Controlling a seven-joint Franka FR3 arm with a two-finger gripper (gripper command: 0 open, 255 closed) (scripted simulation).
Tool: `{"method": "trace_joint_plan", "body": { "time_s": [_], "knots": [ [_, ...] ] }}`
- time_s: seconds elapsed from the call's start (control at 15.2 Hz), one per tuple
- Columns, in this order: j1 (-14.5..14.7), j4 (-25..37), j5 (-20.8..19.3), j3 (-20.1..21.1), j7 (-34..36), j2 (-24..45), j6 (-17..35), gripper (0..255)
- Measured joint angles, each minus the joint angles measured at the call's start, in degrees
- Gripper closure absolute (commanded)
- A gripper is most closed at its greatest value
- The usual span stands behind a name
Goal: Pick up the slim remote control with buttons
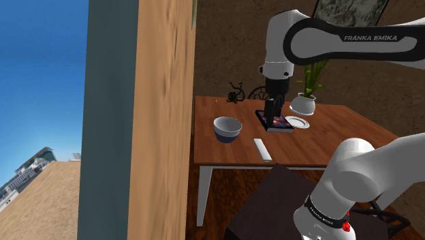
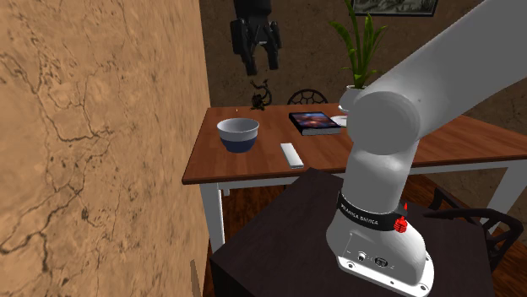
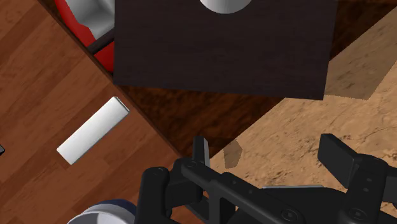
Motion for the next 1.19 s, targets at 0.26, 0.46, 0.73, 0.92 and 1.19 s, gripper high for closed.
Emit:
{"method": "trace_joint_plan", "body": {
  "time_s": [0.26, 0.46, 0.73, 0.92, 1.19],
  "knots": [
    [-1.3, -2.2, -0.8, -1.0, 0.3, 0.9, 3.7, 0],
    [-3.4, -6.1, -2.3, -2.8, 0.5, 2.2, 9.7, 0],
    [-6.2, -8.9, -4.1, -5.2, 1.0, 6.2, 17.7, 0],
    [-8.5, -11.0, -5.6, -7.4, 1.0, 9.8, 24.4, 0],
    [-11.3, -11.7, -7.0, -10.1, 1.3, 16.0, 32.6, 0]
  ]
}}
